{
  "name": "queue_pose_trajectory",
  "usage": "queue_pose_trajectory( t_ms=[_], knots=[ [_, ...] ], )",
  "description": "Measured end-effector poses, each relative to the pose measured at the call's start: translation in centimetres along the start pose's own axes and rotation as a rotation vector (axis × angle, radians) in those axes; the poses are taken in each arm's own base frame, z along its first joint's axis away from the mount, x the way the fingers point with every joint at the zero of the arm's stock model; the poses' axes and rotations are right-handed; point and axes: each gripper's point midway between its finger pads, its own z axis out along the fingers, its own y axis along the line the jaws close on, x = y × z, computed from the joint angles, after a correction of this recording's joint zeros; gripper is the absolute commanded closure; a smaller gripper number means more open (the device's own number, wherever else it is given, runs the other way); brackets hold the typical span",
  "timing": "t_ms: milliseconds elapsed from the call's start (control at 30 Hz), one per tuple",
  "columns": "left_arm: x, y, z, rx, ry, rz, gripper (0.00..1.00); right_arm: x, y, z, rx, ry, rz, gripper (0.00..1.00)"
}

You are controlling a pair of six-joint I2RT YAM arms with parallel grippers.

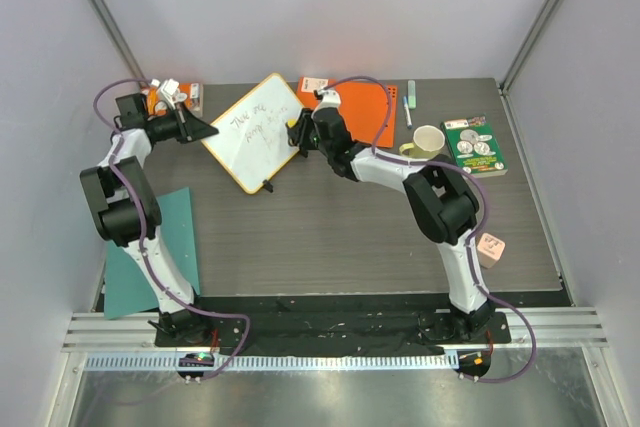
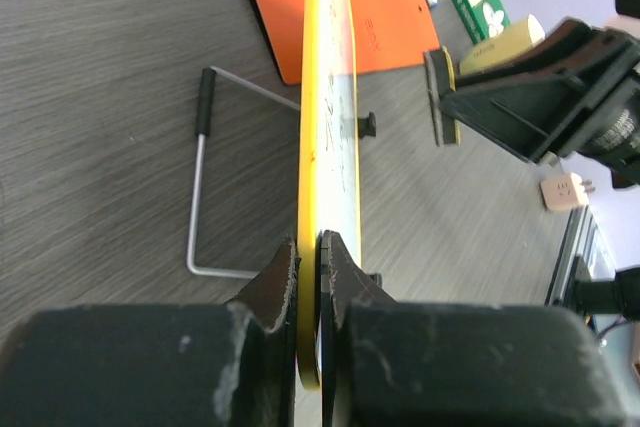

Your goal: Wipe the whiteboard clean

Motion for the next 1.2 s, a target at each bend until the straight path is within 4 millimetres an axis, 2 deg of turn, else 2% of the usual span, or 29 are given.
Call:
queue_pose_trajectory(
  t_ms=[200,333,467,533,700,800,933,1100,1200],
  knots=[
    [0.3,-0.5,-0.4,0.0,0.047,0.051,1.0,1.2,-0.8,2.0,0.009,-0.005,-0.027,0.99],
    [0.7,-0.7,-0.5,0.0,0.071,0.076,1.0,2.7,-2.0,3.6,0.048,-0.005,-0.052,0.99],
    [0.9,-1.0,-0.5,0.001,0.094,0.109,1.0,3.5,-2.7,4.3,0.085,-0.026,-0.084,0.99],
    [0.9,-1.2,-0.5,0.003,0.104,0.123,1.0,3.2,-2.1,4.4,0.09,-0.051,-0.106,0.99],
    [0.9,-1.7,-0.1,0.011,0.12,0.154,1.0,2.3,1.0,4.4,0.057,-0.103,-0.151,0.99],
    [0.9,-1.9,0.0,0.007,0.125,0.164,1.0,2.5,3.9,4.5,0.01,-0.119,-0.167,0.99],
    [0.8,-1.8,0.3,-0.017,0.13,0.158,1.0,3.3,6.5,5.1,-0.023,-0.138,-0.187,0.99],
    [0.7,-1.6,0.4,-0.034,0.125,0.124,1.0,2.8,7.9,5.5,-0.011,-0.179,-0.21,0.99],
    [0.6,-1.6,0.6,-0.038,0.123,0.123,1.0,2.4,7.3,5.7,0.035,-0.204,-0.21,0.99]
  ],
)
